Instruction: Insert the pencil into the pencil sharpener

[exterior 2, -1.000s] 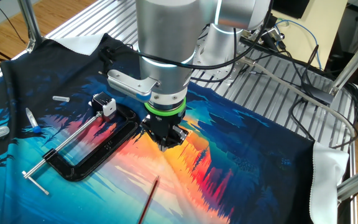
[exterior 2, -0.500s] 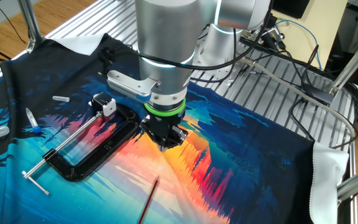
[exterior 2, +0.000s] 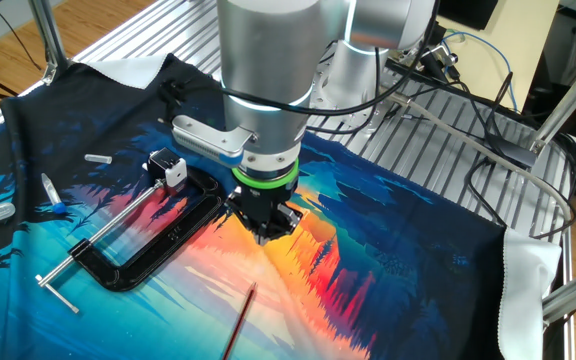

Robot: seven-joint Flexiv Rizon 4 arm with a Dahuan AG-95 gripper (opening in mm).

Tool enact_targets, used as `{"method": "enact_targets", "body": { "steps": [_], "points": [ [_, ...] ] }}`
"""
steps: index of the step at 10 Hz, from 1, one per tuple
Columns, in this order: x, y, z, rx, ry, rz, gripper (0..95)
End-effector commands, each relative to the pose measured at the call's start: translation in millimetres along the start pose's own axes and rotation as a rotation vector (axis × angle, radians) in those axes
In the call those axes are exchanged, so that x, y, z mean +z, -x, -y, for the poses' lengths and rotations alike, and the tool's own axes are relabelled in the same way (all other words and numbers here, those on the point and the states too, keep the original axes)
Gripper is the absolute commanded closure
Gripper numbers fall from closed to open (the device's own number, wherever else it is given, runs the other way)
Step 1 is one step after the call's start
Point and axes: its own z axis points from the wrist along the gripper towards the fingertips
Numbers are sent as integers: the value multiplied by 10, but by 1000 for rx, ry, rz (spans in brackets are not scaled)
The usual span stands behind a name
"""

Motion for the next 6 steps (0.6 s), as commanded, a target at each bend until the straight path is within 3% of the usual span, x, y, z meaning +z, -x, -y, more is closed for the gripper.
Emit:
{"method": "enact_targets", "body": {
  "steps": [1,6],
  "points": [
    [5,7,3,1,1,1,950],
    [69,92,9,-3,2,2,950]
  ]
}}
